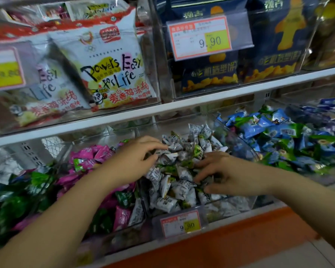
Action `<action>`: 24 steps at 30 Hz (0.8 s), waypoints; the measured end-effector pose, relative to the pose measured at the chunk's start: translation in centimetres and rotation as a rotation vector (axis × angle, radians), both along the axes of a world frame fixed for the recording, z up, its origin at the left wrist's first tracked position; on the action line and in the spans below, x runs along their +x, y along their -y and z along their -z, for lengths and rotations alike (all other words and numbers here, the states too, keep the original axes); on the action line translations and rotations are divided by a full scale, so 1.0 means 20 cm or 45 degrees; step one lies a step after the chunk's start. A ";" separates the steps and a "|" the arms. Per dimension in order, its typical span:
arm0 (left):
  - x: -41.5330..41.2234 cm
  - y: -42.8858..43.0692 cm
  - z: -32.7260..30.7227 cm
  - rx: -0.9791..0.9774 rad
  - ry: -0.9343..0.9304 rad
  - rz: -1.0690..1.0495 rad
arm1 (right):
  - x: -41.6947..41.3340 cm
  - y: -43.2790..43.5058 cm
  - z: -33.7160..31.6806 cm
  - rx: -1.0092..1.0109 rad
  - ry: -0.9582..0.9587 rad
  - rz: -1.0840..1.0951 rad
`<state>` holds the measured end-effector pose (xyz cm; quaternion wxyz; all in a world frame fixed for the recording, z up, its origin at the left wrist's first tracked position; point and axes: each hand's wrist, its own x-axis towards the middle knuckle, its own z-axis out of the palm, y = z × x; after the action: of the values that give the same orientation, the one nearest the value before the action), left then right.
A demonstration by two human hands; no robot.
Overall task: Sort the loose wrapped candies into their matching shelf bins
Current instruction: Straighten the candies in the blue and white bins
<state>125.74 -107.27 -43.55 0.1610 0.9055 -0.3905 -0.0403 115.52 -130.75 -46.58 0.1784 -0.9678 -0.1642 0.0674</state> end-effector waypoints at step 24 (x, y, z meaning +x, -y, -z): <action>0.04 -0.14 0.15 -0.131 -0.080 -0.137 | 0.63 0.09 0.04 -0.371 0.138 0.283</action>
<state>126.52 -104.45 -46.56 0.2215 0.9141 -0.3374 -0.0400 128.17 -132.56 -47.45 0.0337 -0.9978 -0.0540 0.0183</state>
